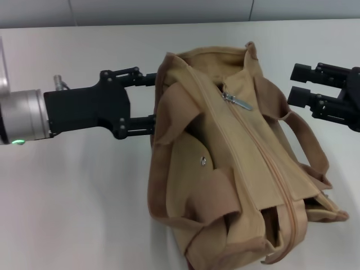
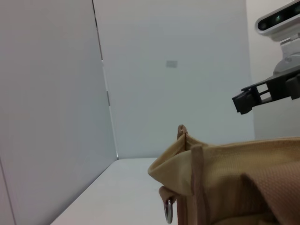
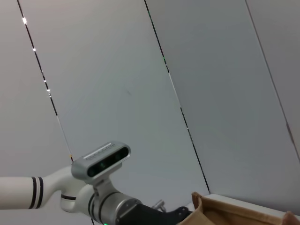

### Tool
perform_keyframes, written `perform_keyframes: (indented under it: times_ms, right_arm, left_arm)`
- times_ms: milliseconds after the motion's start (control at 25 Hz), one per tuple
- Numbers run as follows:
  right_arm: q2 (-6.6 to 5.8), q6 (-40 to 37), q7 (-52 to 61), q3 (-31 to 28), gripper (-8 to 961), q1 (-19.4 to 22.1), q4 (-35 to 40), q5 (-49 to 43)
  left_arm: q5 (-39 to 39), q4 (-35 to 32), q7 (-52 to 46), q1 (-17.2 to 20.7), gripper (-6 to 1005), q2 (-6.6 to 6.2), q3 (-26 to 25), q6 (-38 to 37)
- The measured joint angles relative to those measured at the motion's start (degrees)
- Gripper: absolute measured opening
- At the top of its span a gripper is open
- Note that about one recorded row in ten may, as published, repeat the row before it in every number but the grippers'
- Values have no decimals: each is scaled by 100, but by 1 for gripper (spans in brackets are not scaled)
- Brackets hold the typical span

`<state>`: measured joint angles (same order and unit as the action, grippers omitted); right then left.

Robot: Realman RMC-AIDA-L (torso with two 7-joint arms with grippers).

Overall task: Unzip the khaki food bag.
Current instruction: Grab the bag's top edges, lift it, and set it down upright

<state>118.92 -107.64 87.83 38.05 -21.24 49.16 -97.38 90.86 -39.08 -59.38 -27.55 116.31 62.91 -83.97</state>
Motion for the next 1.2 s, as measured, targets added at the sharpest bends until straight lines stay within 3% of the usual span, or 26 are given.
perform_keyframes:
  times_ms: [200,600,760,960,1200]
  right_arm:
    - [9,-1,-61,0,617,-24,-34,-10]
    - [9,-5,-73,-35,617,-30,-103,-26]
    - [6,-21,-73,-62,615,4,-102,-16]
    - [-1,-36,-74,-121,610,25,-100,-3]
    - [0,-54,-74,-191,606,57,-100,10]
  left_arm:
    - [92,178,38,-255,752,109,21,222]
    - [11,340,648,-428,702,262,190,438]
    - [-448,432,979,-366,474,283,232,507]
    - [-812,627,1305,-354,270,255,325,448]
    - [-857,605,1319,-357,155,261,460,475]
